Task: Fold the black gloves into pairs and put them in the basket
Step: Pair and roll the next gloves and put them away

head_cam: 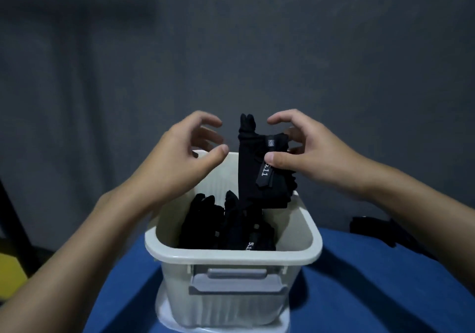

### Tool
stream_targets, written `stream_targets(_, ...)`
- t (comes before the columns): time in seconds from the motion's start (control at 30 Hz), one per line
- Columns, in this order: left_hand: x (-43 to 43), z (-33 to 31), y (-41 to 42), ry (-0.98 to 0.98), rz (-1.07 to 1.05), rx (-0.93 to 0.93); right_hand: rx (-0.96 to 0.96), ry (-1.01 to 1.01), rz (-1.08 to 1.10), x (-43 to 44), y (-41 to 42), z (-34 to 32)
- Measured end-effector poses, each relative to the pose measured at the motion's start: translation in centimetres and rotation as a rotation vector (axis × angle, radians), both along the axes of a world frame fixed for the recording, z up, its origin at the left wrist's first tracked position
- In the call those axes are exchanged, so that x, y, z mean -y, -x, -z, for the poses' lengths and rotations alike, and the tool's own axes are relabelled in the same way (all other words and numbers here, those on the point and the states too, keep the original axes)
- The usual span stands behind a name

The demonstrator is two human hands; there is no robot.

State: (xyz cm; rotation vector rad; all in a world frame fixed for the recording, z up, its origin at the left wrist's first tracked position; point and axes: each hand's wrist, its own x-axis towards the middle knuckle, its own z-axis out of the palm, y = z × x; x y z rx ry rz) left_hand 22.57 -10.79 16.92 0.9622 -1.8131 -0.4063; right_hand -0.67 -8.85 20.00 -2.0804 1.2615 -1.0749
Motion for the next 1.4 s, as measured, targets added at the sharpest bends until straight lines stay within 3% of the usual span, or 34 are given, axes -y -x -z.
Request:
stream_targets(0.2,1.3,2.3,-2.8,-0.009,-0.121,0.162,-0.136,-0.074,0.056,2.7,-3.3,0.6)
stream_targets(0.53,0.9,3.0,-4.3,-0.010,-0.115,0.199,-0.063,-0.410,-0.036,7.1,-7.2,3.6)
stream_targets(0.77,0.9,3.5,-5.6,-0.060,-0.085,0.231,-0.098,-0.478,-0.017,8.6,-8.3,5.6)
stream_targets(1.23,1.5,4.0,-6.2,-0.066,-0.053,0.289,-0.435,-0.194,0.005,9.1,-8.8,7.5)
stream_targets(1.4,1.5,4.1,-6.1,-0.072,-0.056,0.288,-0.457,-0.062,-0.067,8.6,-8.1,7.2)
